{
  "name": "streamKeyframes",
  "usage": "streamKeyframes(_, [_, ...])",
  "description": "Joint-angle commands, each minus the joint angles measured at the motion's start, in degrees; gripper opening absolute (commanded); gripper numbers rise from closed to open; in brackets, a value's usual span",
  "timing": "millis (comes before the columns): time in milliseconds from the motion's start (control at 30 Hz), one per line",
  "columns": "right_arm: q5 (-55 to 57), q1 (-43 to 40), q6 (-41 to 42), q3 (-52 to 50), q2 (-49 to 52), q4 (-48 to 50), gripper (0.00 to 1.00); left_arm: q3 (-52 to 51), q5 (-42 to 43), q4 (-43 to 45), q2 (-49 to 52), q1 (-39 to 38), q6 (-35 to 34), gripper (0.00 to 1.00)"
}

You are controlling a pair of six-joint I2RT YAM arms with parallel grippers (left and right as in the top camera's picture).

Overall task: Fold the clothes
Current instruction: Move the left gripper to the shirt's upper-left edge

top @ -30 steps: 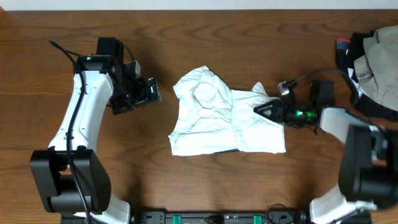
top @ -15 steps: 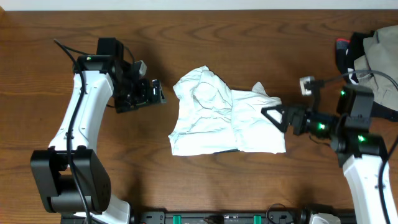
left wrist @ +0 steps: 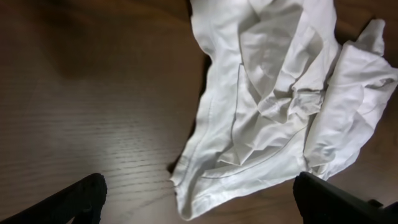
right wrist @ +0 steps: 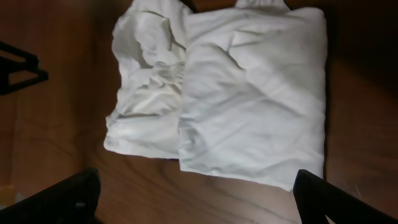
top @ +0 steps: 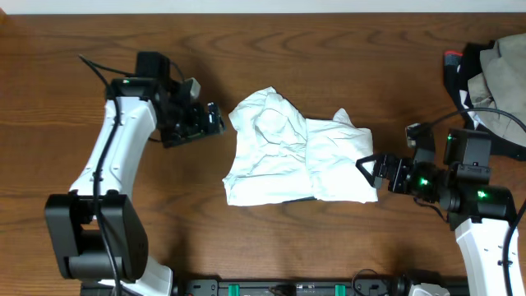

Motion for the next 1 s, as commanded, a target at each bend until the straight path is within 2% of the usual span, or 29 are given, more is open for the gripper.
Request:
streamKeyframes(0, [1.09, 0.0, -0.35, -0.11, -0.39, -1.11, 0.97, -0.83, 0.76, 0.31, 1.51, -2.14, -2.36, 0.98])
streamKeyframes(267, [1.05, 0.0, -0.35, -0.11, -0.39, -3.3, 0.97, -0.83, 0.74, 3.78, 2.19, -5.14, -2.47, 0.98])
streamKeyframes(500, [1.07, 0.0, -0.35, -0.11, -0.39, -3.04, 0.99, -0.83, 2.71, 10.03, 2.23, -6.6, -9.18, 0.98])
streamKeyframes(633, [1.05, 0.0, -0.33, -0.11, -0.39, -3.85, 0.99, -0.83, 2.73, 13.77, 2.56, -7.54, -15.37, 0.98])
streamKeyframes(967, [1.03, 0.0, 0.35, -0.11, -0.39, -6.45, 0.99, -0.83, 0.63, 20.24, 2.75, -12.28, -16.74, 0.98])
